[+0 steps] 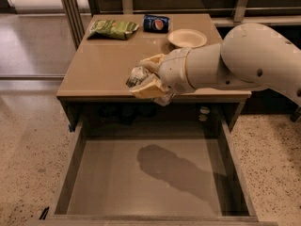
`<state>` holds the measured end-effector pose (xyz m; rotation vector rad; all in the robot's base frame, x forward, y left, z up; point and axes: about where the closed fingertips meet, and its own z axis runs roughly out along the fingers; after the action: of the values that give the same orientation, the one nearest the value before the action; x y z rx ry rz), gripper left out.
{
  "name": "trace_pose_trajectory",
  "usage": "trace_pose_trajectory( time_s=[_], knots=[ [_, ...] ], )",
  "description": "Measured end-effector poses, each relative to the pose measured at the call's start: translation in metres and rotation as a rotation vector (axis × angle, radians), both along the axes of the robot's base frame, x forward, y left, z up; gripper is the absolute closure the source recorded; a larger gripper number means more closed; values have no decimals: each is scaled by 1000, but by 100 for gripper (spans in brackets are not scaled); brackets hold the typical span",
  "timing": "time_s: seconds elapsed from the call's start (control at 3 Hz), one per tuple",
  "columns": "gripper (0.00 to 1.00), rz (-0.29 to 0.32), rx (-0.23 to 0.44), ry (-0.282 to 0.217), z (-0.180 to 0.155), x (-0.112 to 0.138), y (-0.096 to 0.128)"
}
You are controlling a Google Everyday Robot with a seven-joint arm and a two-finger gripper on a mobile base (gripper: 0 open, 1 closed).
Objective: Pick 7up can from top drawer and place on counter
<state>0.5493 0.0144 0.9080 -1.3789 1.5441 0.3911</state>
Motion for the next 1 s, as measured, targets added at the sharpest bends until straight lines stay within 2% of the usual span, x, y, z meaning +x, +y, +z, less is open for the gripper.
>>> trace_pose_trajectory(
  time_s=[0.33, 0.67, 1.0],
  knots=[
    [100, 18, 35, -4, -3, 14, 2],
    [100, 69, 31, 8, -12, 53, -3],
    [100, 102, 6, 11, -10, 102, -10]
  ],
)
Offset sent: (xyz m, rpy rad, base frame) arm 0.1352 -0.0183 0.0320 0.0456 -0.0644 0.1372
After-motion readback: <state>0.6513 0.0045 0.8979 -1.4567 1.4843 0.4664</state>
